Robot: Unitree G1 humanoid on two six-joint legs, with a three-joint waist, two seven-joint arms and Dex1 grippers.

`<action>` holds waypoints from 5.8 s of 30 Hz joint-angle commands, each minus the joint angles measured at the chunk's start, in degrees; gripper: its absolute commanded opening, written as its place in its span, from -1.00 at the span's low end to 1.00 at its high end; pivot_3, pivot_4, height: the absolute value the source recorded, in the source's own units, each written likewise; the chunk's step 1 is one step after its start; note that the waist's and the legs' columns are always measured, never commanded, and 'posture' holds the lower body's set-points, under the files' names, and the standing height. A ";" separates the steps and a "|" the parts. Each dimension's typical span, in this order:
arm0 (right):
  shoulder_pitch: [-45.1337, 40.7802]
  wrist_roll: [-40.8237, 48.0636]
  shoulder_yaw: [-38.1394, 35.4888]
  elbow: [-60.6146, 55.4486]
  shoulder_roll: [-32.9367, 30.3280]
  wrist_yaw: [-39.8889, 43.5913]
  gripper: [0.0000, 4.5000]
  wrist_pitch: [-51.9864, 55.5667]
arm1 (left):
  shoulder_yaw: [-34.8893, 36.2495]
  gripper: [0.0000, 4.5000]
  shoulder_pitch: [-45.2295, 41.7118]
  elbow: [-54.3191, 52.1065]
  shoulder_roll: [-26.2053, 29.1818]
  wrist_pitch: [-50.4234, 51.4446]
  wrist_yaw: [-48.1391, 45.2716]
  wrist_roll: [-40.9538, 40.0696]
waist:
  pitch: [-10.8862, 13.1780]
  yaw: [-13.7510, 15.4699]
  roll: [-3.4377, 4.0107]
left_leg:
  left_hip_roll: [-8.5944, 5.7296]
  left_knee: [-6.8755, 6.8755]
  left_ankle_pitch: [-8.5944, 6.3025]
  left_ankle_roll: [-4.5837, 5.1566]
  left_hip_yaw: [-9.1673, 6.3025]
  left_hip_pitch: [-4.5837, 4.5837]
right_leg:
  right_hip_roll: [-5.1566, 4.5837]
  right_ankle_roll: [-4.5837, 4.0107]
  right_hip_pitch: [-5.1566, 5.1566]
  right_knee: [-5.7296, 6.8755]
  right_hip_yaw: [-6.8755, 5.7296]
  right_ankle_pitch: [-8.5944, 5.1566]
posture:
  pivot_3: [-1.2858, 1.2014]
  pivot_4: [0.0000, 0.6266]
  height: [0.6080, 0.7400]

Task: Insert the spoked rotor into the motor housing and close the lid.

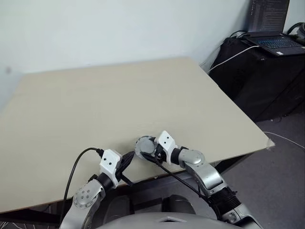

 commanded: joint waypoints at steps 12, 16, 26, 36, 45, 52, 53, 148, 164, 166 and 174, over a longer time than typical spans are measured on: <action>0.26 1.33 -3.30 -3.27 1.69 -3.04 0.44 -0.41 | 0.22 -1.00 0.82 1.95 -0.43 -6.89 0.17 0.76 | 0.01 0.02 0.01 | 0.00 0.00 0.00 0.00 0.00 -0.02 | 0.00 0.00 -0.02 0.00 0.01 0.00 | 0.03 -1.00 1.00; -0.08 0.18 -2.33 -2.37 2.02 -3.65 0.44 -0.17 | 0.27 -1.00 0.95 3.84 -0.80 -8.61 0.42 0.98 | 0.01 0.00 0.02 | 0.00 -0.01 0.00 0.00 0.00 -0.02 | 0.00 0.00 -0.03 0.00 0.01 0.00 | 0.03 -1.00 1.00; -0.61 -2.61 -0.57 -0.83 1.66 -3.60 0.44 0.69 | 0.32 -1.00 0.90 6.29 -1.38 -11.17 1.25 2.26 | -0.02 -0.05 0.01 | 0.01 -0.01 0.00 0.00 0.00 -0.01 | 0.00 0.00 -0.02 0.00 0.01 0.00 | 0.03 -1.00 1.00; -1.46 -5.00 0.34 1.01 1.42 -4.67 0.44 2.83 | -0.11 -1.00 0.40 6.34 -1.69 -10.93 1.34 2.32 | -0.20 -0.14 0.10 | 0.01 -0.01 0.00 0.00 0.00 0.04 | 0.00 0.00 0.00 0.02 0.00 0.00 | 0.03 -1.00 1.00; -1.69 -5.45 1.43 0.75 0.09 -3.12 0.44 4.80 | -0.21 -1.00 0.78 5.23 -1.61 -10.32 1.18 1.98 | -0.44 -0.11 0.28 | 0.02 -0.01 0.00 -0.01 0.01 0.13 | -0.01 0.00 0.06 0.05 0.01 0.00 | 0.03 -1.00 1.00; -1.84 -5.55 1.44 1.49 -0.29 -2.72 0.44 5.56 | 0.15 -1.00 -0.46 4.23 -1.99 -8.81 2.27 2.43 | -0.48 -0.05 0.29 | 0.01 -0.01 0.00 -0.01 0.01 0.13 | -0.03 0.00 0.07 0.05 0.01 0.00 | 0.03 -1.00 1.00; -1.83 -5.55 1.46 1.51 -0.26 -2.73 0.44 5.64 | 0.66 -1.00 -1.19 4.20 -2.57 -8.18 3.27 2.48 | -0.49 -0.02 0.28 | 0.01 -0.01 0.00 -0.01 0.01 0.13 | -0.03 0.00 0.07 0.05 0.01 0.00 | 0.03 -1.00 1.00; 5.24 27.16 -25.21 -17.31 12.88 -13.85 0.98 45.77 | 4.35 -1.00 -27.08 21.30 -3.82 28.40 -8.82 -12.17 | -0.63 0.32 -0.07 | -0.05 -0.16 -0.02 -0.01 -0.01 0.29 | -0.05 -0.02 0.20 -0.07 0.12 -0.01 | 0.03 -1.00 1.00; 3.43 33.49 -27.78 -10.35 14.79 -14.09 0.98 52.55 | 4.25 -1.00 -26.54 20.29 -4.14 28.45 -8.70 -12.22 | -0.56 0.12 0.05 | -0.09 -0.20 -0.01 0.00 -0.02 0.13 | -0.04 -0.02 0.07 -0.12 0.12 -0.01 | 0.03 -1.00 1.00; 3.47 35.19 -28.19 -9.71 15.07 -13.10 0.98 53.80 | 4.22 -1.00 -26.56 20.26 -4.13 28.43 -8.76 -12.18 | -0.56 -0.08 0.03 | -0.08 -0.20 -0.01 0.00 -0.02 0.13 | -0.04 -0.02 0.07 -0.12 0.11 -0.01 | 0.03 -1.00 1.00; 1.66 38.17 -34.66 -4.10 19.77 -15.37 0.98 51.71 | 4.36 -1.00 -26.25 20.07 -4.38 28.01 -8.96 -12.14 | -0.55 -0.35 0.04 | -0.02 -0.22 -0.02 -0.01 -0.03 0.14 | 0.02 -0.02 0.06 -0.12 0.11 -0.01 | 0.03 -1.00 1.00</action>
